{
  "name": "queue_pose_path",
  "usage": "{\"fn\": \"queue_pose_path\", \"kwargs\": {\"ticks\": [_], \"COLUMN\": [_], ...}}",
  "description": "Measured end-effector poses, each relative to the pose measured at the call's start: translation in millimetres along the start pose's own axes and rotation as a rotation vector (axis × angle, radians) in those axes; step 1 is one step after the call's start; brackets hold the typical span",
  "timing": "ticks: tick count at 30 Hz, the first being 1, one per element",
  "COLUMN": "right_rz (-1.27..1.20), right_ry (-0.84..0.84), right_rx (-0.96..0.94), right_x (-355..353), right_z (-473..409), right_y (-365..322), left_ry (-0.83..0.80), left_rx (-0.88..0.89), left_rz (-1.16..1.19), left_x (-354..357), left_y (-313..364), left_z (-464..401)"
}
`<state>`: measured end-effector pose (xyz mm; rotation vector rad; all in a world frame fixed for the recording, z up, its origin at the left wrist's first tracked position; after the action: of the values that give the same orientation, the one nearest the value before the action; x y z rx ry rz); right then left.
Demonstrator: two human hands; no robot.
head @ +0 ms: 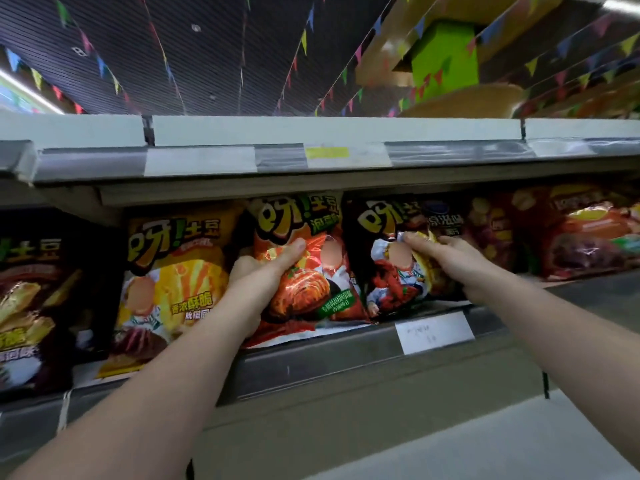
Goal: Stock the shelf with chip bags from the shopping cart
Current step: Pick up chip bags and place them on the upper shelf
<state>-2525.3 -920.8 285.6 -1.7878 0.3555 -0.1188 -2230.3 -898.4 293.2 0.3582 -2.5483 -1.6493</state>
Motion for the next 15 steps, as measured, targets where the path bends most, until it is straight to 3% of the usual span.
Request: {"fn": "queue_pose_path", "kwargs": {"ticks": [5, 10, 15], "right_rz": [0.014, 0.043, 0.056], "right_ry": [-0.041, -0.057, -0.039], "right_rx": [-0.003, -0.026, -0.037], "right_x": [-0.4, 3.1, 3.8], "right_z": [2.1, 10.1, 7.7], "right_y": [6.5, 5.1, 2.1], "left_ry": [0.052, 0.105, 0.053], "left_rx": [0.097, 0.363, 0.357], "left_rz": [-0.148, -0.350, -0.411], "left_x": [-3.2, -1.1, 10.3], "left_y": [0.1, 23.9, 21.5], "left_z": [-0.5, 11.4, 9.8]}}
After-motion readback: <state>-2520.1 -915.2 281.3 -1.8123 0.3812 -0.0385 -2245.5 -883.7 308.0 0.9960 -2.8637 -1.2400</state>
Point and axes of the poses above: each hand's wrist, its own z-axis away from the middle knuckle, its own x-axis out of the palm, y = z × x, the point moved 10 cm from there along -z, towards the middle knuckle, and after that the axes turned 6 degrees about x, right-handed, at the moved point
